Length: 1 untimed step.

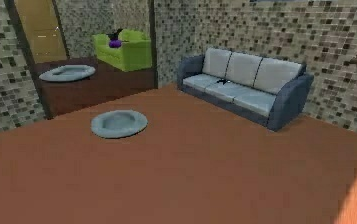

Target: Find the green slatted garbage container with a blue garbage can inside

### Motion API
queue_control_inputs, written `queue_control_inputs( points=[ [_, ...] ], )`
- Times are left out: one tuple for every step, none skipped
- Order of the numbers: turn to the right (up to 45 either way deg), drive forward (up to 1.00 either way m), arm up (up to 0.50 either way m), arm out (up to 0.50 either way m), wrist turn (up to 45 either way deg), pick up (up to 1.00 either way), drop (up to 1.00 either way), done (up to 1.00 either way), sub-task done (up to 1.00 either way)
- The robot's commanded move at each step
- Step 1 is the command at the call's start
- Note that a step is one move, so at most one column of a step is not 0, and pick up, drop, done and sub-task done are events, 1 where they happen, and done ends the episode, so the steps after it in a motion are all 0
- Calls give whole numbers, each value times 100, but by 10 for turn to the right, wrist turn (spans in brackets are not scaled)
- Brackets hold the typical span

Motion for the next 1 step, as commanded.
queue_control_inputs(
  points=[
    [0, 100, 0, 0, 0, 0, 0, 0, 0]
  ],
)
